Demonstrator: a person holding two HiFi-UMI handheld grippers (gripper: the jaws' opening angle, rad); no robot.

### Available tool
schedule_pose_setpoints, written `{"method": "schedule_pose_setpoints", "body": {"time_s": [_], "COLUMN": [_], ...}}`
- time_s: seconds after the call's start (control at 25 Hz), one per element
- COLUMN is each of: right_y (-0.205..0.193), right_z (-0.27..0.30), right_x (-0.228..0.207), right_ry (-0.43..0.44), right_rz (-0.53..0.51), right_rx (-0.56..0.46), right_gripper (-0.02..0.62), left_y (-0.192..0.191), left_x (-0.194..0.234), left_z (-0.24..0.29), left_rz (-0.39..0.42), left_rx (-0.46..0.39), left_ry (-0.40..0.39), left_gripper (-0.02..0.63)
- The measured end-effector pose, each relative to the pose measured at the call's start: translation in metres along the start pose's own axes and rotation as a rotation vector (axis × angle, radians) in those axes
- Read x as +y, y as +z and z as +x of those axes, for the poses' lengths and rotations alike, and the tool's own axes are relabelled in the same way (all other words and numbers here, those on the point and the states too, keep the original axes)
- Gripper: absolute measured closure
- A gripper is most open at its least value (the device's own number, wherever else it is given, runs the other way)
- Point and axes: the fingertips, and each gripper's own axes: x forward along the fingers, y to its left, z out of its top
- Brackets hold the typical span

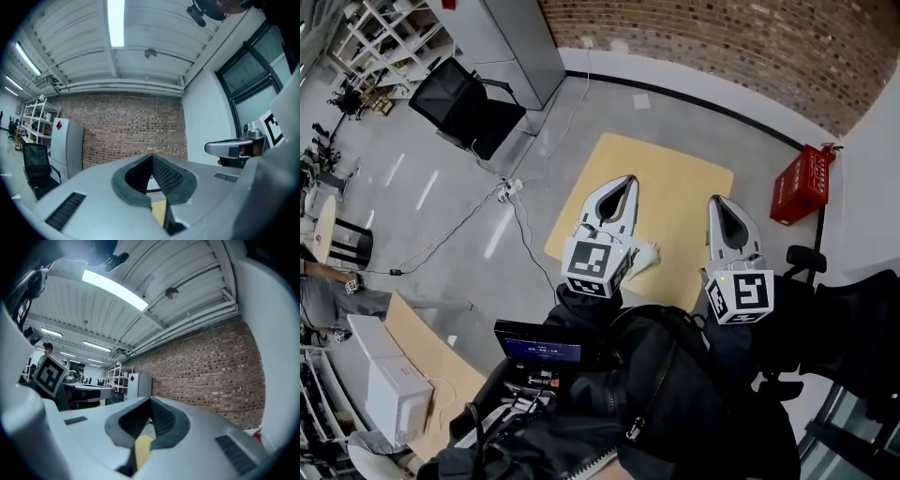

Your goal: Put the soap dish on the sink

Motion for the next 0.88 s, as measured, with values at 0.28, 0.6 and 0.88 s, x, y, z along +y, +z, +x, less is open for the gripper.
{"method": "schedule_pose_setpoints", "body": {"time_s": [0.28,0.6,0.88], "right_y": [0.003,0.009,0.011], "right_z": [0.005,0.009,0.008], "right_x": [0.0,-0.002,-0.003], "right_ry": [0.002,0.003,0.003], "right_rz": [-0.006,-0.014,-0.028], "right_rx": [-0.012,-0.031,-0.044], "right_gripper": [0.591,0.591,0.591], "left_y": [0.002,0.006,0.004], "left_x": [0.002,0.003,0.005], "left_z": [0.003,0.008,0.008], "left_rz": [0.008,0.018,0.021], "left_rx": [-0.003,-0.009,-0.009], "left_ry": [-0.003,-0.006,-0.002], "left_gripper": [0.603,0.603,0.603]}}
